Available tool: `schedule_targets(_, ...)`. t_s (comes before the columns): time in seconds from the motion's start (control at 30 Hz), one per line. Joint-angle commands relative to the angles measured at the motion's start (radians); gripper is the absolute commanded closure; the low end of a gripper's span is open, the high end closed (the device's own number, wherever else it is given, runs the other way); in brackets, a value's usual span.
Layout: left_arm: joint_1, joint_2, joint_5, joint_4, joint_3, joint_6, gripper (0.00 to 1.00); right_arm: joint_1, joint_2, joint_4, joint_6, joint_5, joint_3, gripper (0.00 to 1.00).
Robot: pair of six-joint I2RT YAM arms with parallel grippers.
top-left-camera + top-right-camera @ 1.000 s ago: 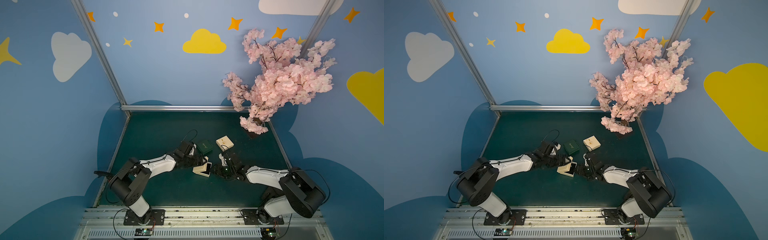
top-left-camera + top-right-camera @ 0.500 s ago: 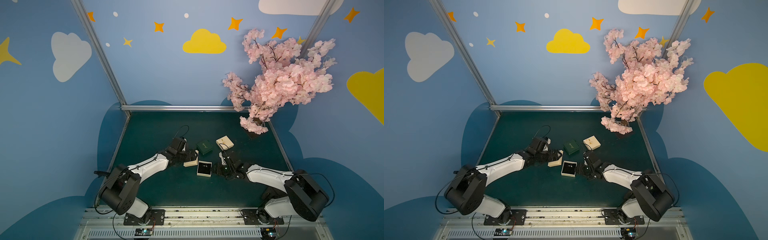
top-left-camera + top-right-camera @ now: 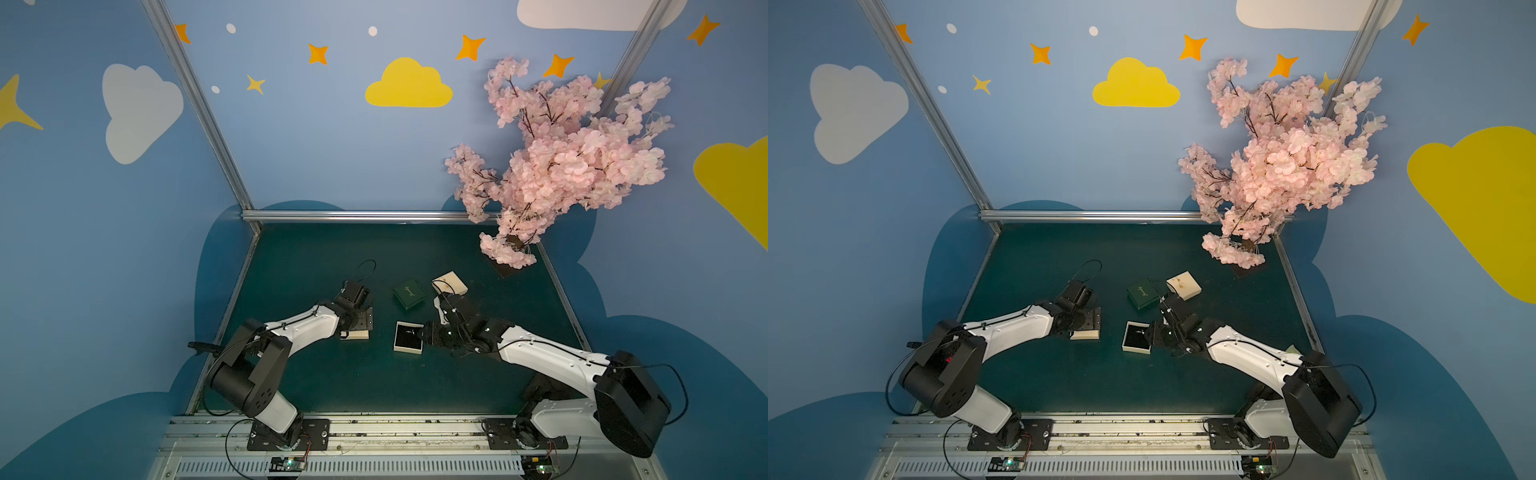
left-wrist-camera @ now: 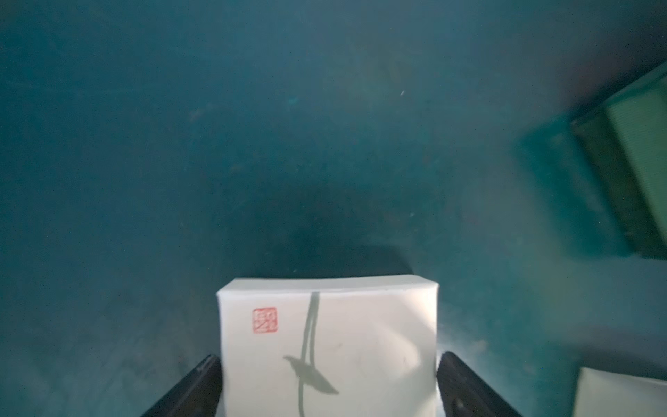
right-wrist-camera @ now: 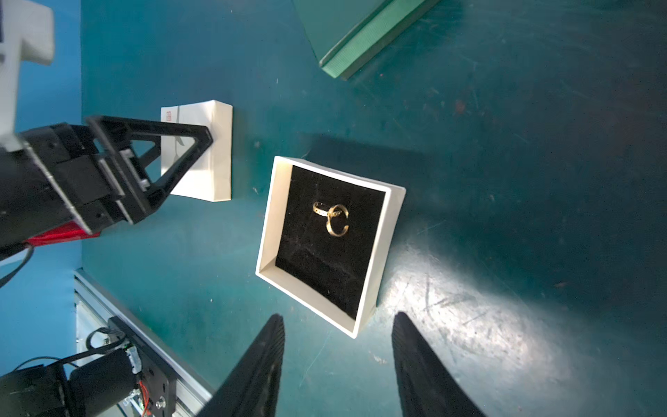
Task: Take the rings out of the lift-off lid box
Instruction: Place the lid at the center of the board.
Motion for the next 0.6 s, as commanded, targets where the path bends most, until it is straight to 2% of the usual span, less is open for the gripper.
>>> schedule_targets(0.0,0.002,0.015,-0.013,-0.014,0.016,0.024,0.01,0.008,0.05,-0.07,-0.041,0.008,0.055,0.49)
schedule_targets(0.27,0.002,-0.058,0.067,0.057,-0.036,-0.003,0.01,0.044,0.2,-0.136,-0.079,-0.018,0.189,0.6)
schedule_targets(0.37,0.0,-0.122,0.088,0.112,-0.081,-0.018,0.0,0.058,0.241,-0.172,-0.092,0.004,0.234,0.62)
schedule_targets(0.57,0.0,-0.226,0.075,0.164,-0.145,-0.03,0.01,0.081,0.314,-0.283,-0.121,0.086,0.319,0.71)
